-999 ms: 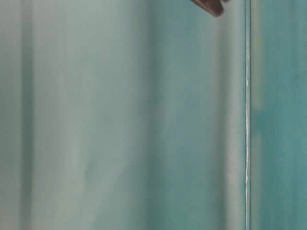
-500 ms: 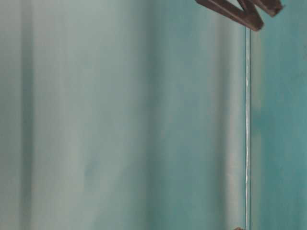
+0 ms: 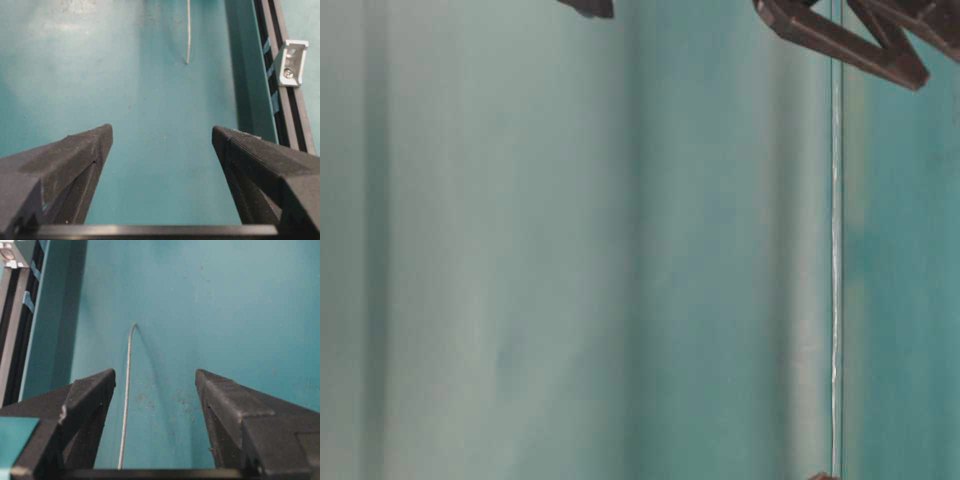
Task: Insert the wire through the hole in the metal fitting marked with a red label. (retake)
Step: 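Close the right gripper on the wire end and lift it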
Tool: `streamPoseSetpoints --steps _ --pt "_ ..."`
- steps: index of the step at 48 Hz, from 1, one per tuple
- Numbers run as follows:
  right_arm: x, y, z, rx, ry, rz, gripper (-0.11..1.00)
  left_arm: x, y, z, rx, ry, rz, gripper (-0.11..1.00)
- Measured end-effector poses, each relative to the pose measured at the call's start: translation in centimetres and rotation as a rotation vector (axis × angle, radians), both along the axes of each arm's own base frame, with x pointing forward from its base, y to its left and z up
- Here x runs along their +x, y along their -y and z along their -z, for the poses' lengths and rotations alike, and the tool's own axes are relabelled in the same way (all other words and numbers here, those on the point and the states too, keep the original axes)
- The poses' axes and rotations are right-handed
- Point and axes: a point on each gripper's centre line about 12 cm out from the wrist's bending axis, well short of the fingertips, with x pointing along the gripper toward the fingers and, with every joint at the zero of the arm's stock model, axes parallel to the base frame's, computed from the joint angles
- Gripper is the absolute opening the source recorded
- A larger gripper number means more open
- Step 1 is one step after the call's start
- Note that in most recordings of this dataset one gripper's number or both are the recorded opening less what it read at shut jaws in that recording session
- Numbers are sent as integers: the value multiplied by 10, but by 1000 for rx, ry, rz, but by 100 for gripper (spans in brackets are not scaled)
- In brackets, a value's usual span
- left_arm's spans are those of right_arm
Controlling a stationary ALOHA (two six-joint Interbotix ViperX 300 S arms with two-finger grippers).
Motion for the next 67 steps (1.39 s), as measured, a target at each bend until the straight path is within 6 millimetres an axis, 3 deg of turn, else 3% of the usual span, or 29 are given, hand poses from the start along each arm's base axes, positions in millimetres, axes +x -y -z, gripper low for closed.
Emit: streamPoseSetpoints --steps 39,67 --pt "21 -1 31 35 -83 25 71 0 0 1 -1 -3 -1 66" --pt "27 -1 35 35 -53 24 71 -1 0 2 -1 -5 -3 66"
